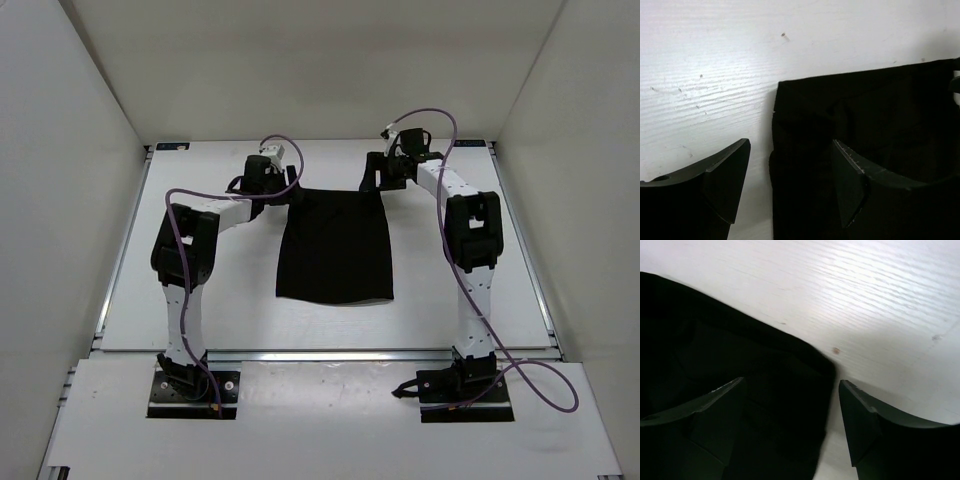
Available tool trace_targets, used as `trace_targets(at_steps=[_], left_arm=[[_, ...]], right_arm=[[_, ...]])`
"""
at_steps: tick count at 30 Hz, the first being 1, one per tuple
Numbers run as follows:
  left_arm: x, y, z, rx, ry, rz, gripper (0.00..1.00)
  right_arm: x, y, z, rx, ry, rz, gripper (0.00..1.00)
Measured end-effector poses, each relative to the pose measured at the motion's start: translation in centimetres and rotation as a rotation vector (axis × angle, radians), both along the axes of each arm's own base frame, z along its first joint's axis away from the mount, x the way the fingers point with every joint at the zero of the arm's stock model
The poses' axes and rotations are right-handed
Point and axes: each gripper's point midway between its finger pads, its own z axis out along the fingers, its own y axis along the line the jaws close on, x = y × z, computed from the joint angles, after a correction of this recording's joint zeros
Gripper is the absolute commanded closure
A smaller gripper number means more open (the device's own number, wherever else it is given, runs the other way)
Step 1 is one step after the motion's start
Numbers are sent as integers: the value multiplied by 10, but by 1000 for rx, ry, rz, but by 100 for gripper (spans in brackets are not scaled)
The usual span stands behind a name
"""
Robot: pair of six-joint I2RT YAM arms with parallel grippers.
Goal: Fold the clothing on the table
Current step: Fold the skirt
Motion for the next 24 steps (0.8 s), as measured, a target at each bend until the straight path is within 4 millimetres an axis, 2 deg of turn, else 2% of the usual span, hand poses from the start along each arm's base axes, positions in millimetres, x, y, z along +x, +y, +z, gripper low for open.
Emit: trace_targets(at_steps=[4, 8, 9, 11, 12, 14, 17, 18, 19, 20, 21, 22, 24], left_arm=[[-2, 1, -20, 5, 42, 3, 30], [1, 1, -26, -9, 61, 6, 35], [3, 0, -25, -11, 61, 6, 37], [6, -1, -23, -21, 59, 9, 40], [7, -2, -22, -27, 60, 15, 43], [10, -3, -22, -34, 61, 25, 46], [18, -5, -23, -43, 62, 39, 55], [20, -6, -24, -46, 65, 43, 64], [23, -7, -25, -50, 68, 47, 74], [25, -8, -25, -53, 70, 52, 79], [27, -8, -27, -53, 71, 58, 91], [29, -8, -30, -52, 75, 62, 100], [31, -8, -33, -47, 82, 69, 100]], right_arm=[[0, -13, -21, -45, 40, -36, 26], [2, -22, -27, -62, 55, -60, 28], [3, -23, -27, -62, 55, -62, 39], [5, -25, -30, -61, 57, -67, 45], [5, -25, -31, -58, 64, -69, 53], [4, -25, -33, -53, 72, -69, 63], [3, -24, -34, -42, 82, -70, 76], [2, -23, -35, -36, 88, -71, 84], [2, -22, -36, -36, 89, -68, 88], [1, -22, -38, -31, 96, -68, 95], [1, -21, -40, -31, 99, -66, 100], [0, -21, -41, -28, 103, -66, 100], [1, -20, -41, -24, 106, -67, 100]])
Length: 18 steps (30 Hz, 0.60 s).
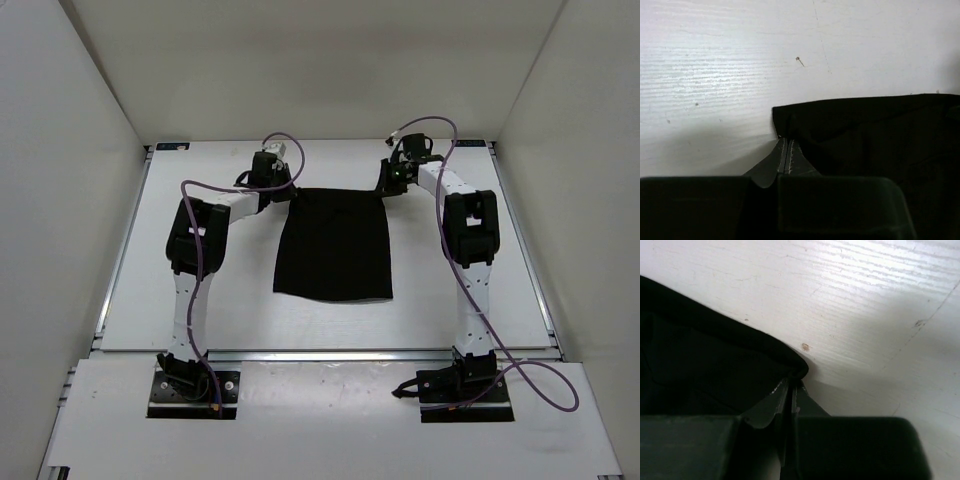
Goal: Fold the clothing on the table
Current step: Fold the skirt
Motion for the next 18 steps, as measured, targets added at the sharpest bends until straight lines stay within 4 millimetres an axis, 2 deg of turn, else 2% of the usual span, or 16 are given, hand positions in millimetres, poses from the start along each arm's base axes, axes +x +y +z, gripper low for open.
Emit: trace_targets(at_steps=[5, 6, 8, 11, 13, 15, 18], left_arm=[[12, -1, 7, 12, -2, 4, 100], [16, -1, 12, 16, -8, 3, 100], [30, -2, 30, 22, -37, 1, 100], [53, -3, 77, 13, -114, 0, 100], [69, -3, 128, -5, -205, -7, 100], [75, 1, 179, -11, -299, -7, 100], [52, 11, 240, 13, -392, -15, 100]], right_arm=[[19, 0, 14, 10, -39, -5, 100], [26, -2, 20, 13, -50, -8, 100], [50, -4, 46, 32, -110, -25, 100], [88, -13, 113, 69, -279, -52, 100], [99, -20, 171, 89, -406, -64, 100], [93, -24, 224, 98, -497, -62, 100], [65, -28, 284, 98, -572, -41, 100]])
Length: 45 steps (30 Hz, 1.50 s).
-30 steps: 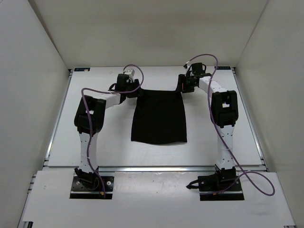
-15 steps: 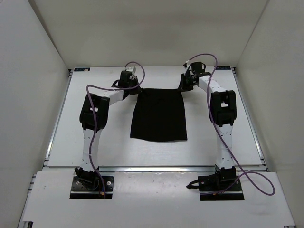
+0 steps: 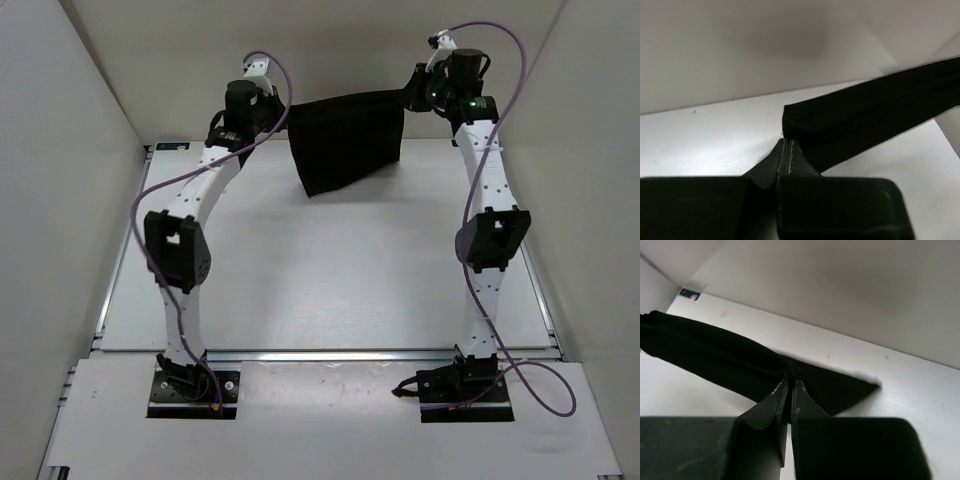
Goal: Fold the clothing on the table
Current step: Fold the skirt
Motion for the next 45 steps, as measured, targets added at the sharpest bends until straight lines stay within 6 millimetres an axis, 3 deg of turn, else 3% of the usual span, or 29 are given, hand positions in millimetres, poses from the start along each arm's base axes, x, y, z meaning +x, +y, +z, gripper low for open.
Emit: trace_targets(at_steps=[2, 4, 7, 9, 11, 14, 17, 19, 21, 24, 29, 34, 41, 45], left_arm=[[-32, 7, 33, 22, -56, -2, 100], [-69, 11, 51, 36, -88, -14, 100], [-122, 15, 42, 63, -83, -31, 100], [-157, 15, 10, 100, -34, -46, 100], [-191, 14, -40, 148, 67, -67, 100], [-242, 18, -111, 209, 237, -103, 100], [-294, 37, -160, 250, 380, -100, 100], [-320, 47, -171, 244, 434, -90, 100], [-329, 52, -167, 215, 441, -76, 100], [-318, 60, -164, 189, 432, -35, 100], [-275, 57, -190, 219, 505, -8, 100], [-221, 40, -212, 247, 529, -18, 100], [-147, 16, -191, 200, 425, -14, 100], [-122, 9, -205, 186, 432, -2, 100]], right_arm=[[-24, 2, 25, -9, -22, 19, 100], [-51, 10, 32, -26, -18, 50, 100], [-100, 26, -4, -68, 70, 95, 100], [-137, 37, -49, -104, 155, 119, 100], [-190, 54, -109, -142, 273, 166, 100], [-273, 68, -179, -165, 453, 239, 100], [-325, 64, -213, -141, 560, 248, 100], [-339, 62, -220, -117, 585, 240, 100], [-339, 67, -218, -95, 576, 246, 100], [-328, 76, -216, -80, 548, 260, 100], [-284, 84, -225, -75, 537, 252, 100], [-249, 71, -231, -76, 515, 200, 100], [-216, 42, -233, -54, 483, 116, 100], [-211, 36, -250, -61, 512, 107, 94]])
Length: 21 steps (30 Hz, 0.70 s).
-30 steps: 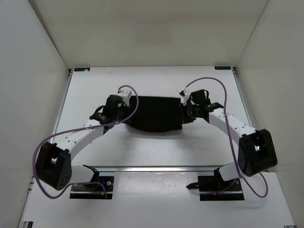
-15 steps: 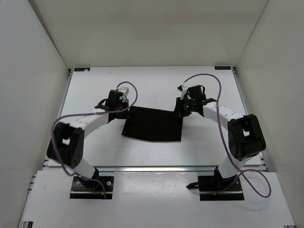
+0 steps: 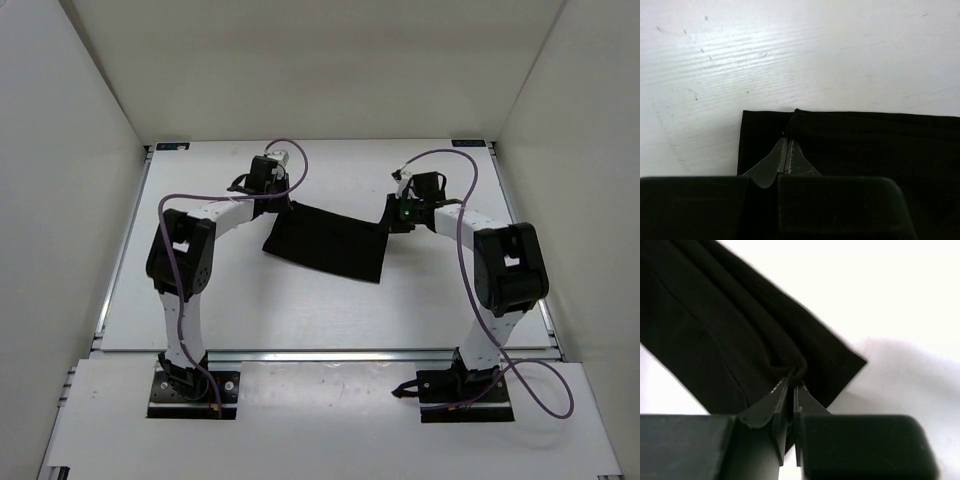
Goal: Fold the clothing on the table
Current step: Fold the skirt
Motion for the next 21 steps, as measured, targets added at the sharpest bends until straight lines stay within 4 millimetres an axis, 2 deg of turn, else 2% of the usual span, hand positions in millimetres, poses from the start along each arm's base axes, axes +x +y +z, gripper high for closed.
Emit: trace_targets(at_steps=[3, 5, 6, 7, 9, 12, 14, 15, 18, 21], left_arm=[[0, 1, -26, 12, 49, 18, 99], [-1, 4, -41, 18, 77, 34, 69], [0, 5, -46, 18, 84, 39, 34], [2, 4, -47, -1, 88, 46, 2], [15, 0, -34, -30, 58, 54, 1], [39, 0, -16, -43, 13, 67, 1], [45, 3, -8, -41, -5, 70, 1], [46, 6, -6, -36, -11, 74, 1], [41, 17, -8, -10, -8, 82, 1], [17, 29, -17, 31, 19, 84, 1]], right_arm=[[10, 0, -13, -11, 25, 9, 100], [20, 0, -16, -18, 26, 12, 100], [26, 0, -17, -23, 21, 11, 99], [32, -1, -15, -27, 13, 10, 90], [45, -3, -11, -32, 0, -2, 60], [65, -10, 3, -48, -35, -24, 34], [70, -17, 10, -58, -56, -39, 23], [71, -20, 12, -64, -62, -46, 20], [60, -27, 16, -70, -72, -63, 18], [37, -28, 17, -63, -58, -67, 21]])
